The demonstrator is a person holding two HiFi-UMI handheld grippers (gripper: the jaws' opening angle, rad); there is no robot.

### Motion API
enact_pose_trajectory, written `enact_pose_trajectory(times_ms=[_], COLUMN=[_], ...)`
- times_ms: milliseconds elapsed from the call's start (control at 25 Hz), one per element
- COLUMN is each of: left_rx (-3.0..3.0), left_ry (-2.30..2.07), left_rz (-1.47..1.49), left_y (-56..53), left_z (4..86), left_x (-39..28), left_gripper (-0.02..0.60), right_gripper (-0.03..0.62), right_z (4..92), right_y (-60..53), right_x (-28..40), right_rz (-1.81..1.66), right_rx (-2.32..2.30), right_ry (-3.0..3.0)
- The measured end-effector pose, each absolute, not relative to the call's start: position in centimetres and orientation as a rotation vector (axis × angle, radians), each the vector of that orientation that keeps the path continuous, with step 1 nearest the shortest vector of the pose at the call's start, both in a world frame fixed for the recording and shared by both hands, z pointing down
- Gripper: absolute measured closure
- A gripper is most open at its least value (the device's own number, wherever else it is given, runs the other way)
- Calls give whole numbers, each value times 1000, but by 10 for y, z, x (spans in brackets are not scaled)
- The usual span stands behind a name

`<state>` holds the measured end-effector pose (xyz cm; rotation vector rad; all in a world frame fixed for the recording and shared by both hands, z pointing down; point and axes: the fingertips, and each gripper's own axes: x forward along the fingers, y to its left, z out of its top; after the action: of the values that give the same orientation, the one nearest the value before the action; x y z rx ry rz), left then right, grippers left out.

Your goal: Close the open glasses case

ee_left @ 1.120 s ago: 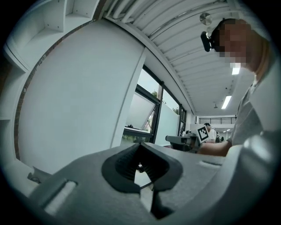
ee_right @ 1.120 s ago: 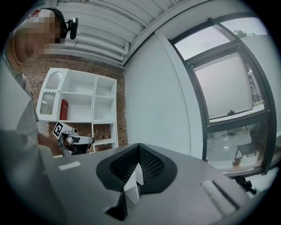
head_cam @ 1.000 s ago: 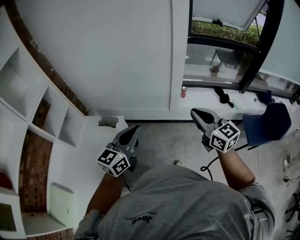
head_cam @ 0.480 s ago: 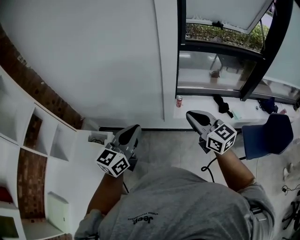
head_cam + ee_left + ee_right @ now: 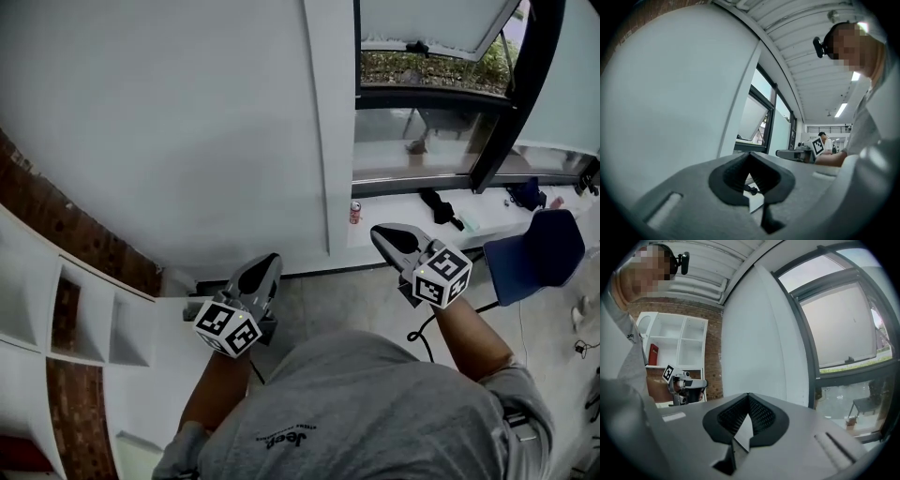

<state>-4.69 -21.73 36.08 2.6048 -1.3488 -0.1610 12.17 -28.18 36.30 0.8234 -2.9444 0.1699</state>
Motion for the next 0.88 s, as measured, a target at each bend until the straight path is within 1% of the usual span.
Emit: enact_pose_trajectory(times_ms=[240, 400, 440, 520, 560, 680, 880], left_rx=[2650, 2641, 2636, 2631, 2629, 2617, 2590], left_ry=[-1280, -1271, -1271, -1272, -1273, -1279, -1317], left_rz=[-154, -165, -163, -161, -162, -167, -181], left_y=[-235, -240, -241, -243, -245, -249, -245], left_z=[351, 352, 354, 356, 357, 359, 364], left_x=[-79, -90, -90, -87, -85, -79, -81], left_gripper=[584, 584, 584, 584, 584, 584, 584], right_gripper=[585, 583, 566, 441, 404, 379, 368], right_z=[356, 354, 353, 354, 354, 355, 355], right_y=[-296, -302, -303, -304, -305, -310, -313], right_x=[106, 98, 97, 96, 96, 97, 83], right_rz=[189, 181, 177, 163, 153, 134, 107], right_rx=[959, 969, 956, 919, 903, 865, 778], right_ry=[-2934, -2928, -2933, -2940, -2939, -2931, -2927])
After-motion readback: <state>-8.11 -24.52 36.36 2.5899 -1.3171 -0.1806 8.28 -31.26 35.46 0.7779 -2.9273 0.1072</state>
